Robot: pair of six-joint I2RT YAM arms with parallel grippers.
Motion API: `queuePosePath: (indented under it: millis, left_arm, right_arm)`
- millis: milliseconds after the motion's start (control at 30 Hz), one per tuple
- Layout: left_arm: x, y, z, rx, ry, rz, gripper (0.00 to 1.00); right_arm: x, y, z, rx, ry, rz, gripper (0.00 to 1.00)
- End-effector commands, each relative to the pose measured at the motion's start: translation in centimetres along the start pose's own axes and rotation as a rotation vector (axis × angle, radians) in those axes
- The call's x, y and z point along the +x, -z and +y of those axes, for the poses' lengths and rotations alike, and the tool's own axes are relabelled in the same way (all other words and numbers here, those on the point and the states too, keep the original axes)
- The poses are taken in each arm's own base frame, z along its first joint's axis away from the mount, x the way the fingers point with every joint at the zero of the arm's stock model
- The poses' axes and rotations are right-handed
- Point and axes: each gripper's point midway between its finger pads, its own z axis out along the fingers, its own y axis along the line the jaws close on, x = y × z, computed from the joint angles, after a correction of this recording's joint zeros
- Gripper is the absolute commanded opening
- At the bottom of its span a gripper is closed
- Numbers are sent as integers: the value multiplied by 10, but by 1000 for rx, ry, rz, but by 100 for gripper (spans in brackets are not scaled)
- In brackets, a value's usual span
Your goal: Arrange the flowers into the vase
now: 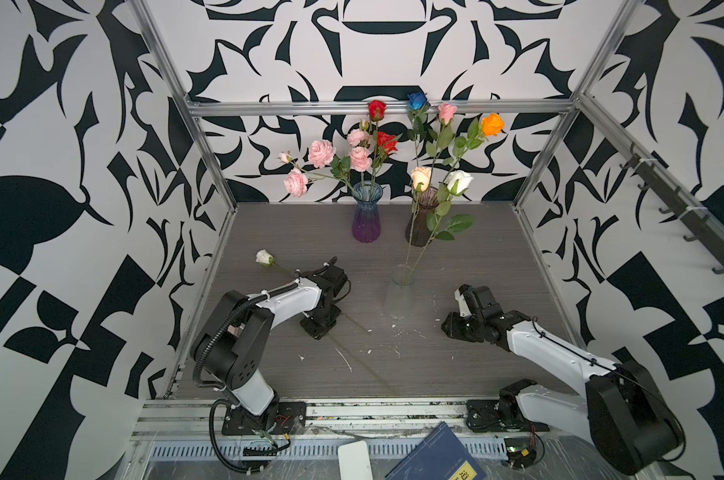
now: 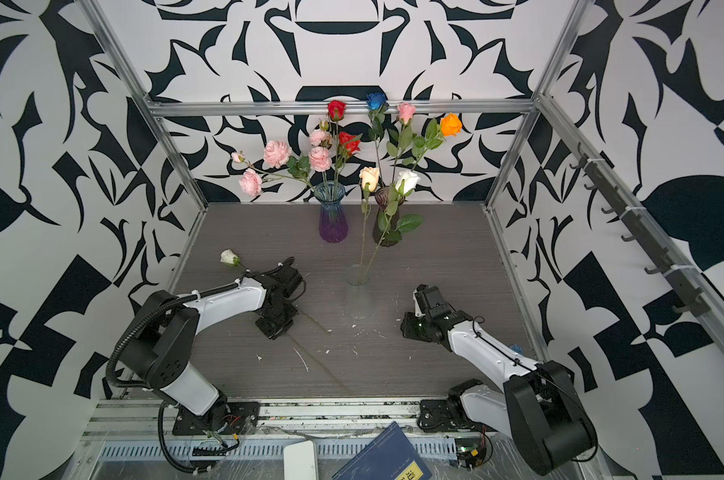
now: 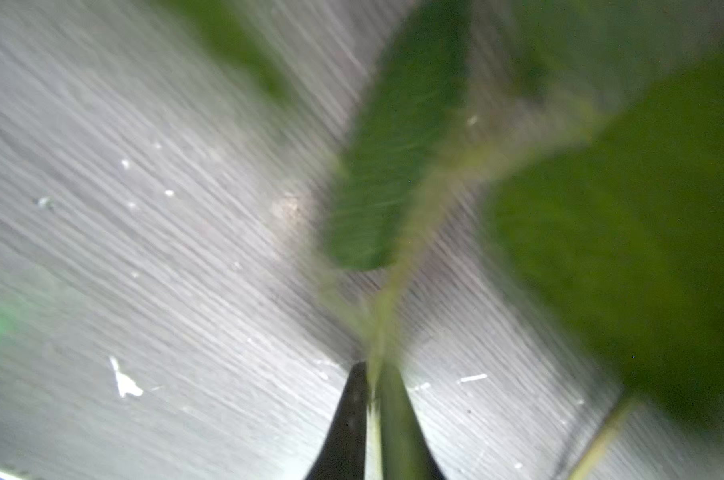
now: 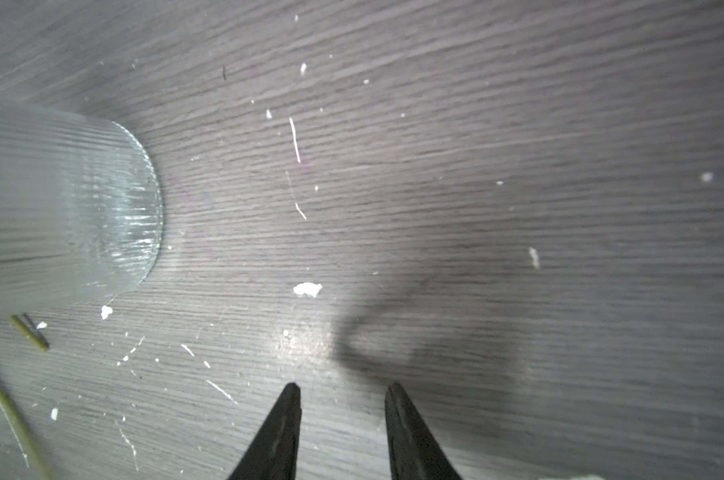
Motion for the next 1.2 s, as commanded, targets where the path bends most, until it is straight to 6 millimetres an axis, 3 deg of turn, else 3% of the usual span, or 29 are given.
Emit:
queuePosePath:
  millis: [0, 233, 467, 700, 767, 1033, 1167]
  left_arm:
    - [-2, 9, 3, 11, -1, -22, 10]
    - [-17, 56, -8, 153, 15, -122, 11]
    - [-42, 142, -26, 441, -15, -325, 24]
    - [-42, 220, -67, 783, -211, -456, 20]
    - [-40, 218, -68, 794, -210, -443, 20]
    - [-33, 175, -50, 676, -193, -365, 18]
    - [-34, 158, -37, 651, -171, -357, 29]
  right_arm:
    - [-1, 3, 1, 4, 15, -10, 38]
    - [-2, 3, 1, 5, 15, -13, 38]
    - [-2, 3, 1, 6, 14, -14, 38]
    - [-2, 4, 0, 11, 12, -17, 38]
    - [-2, 4, 0, 11, 13, -19, 38]
    - [-3, 7, -1, 13, 10, -37, 38]
    - [-3, 6, -1, 11, 10, -33, 38]
